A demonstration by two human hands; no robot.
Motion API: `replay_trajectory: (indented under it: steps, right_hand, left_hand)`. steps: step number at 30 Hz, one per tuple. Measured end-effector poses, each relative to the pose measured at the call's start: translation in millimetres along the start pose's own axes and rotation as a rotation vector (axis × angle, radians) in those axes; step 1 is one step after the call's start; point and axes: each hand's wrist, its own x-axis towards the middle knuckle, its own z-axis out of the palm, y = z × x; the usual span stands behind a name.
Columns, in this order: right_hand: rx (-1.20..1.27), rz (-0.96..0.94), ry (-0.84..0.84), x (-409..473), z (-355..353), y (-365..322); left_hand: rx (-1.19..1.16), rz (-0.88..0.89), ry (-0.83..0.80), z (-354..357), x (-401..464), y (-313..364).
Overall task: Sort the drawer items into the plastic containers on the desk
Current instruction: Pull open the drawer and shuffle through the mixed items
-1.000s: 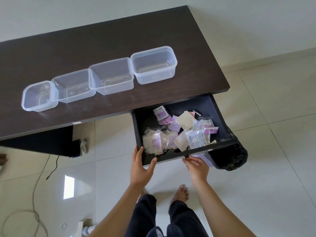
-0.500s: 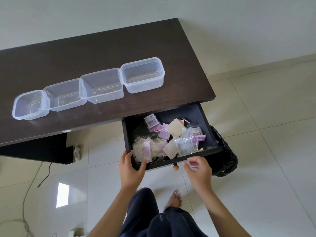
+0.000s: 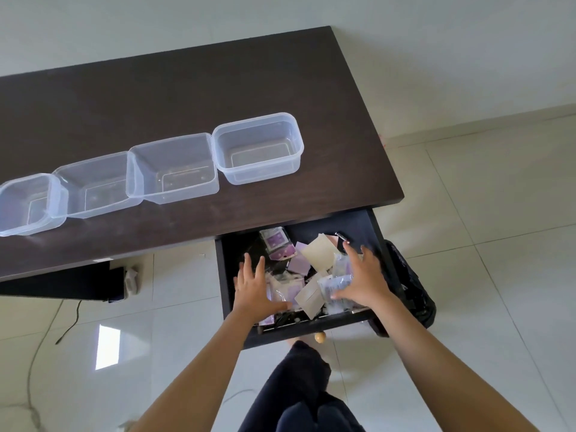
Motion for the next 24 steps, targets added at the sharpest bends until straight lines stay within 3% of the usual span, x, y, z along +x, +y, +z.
replay_trajectory:
  steps: [5,16,24]
  right_hand:
    - [-0.179,-0.017,-0.127,16.3,14.8,2.1]
    - [-0.206,-0.085,-0.092,27.3,22.4,9.2]
    - [-0.109,-0.11,-0.003,26.0,21.4,9.5]
  left_hand:
    - [-0.029,-0.015,-0.104,1.2,21.4,6.2]
    - [0.097,0.07,-0.288,-0.7,57.1,22.2]
    - [0.07,0.113,-0.145,1.3,49.8,31.0]
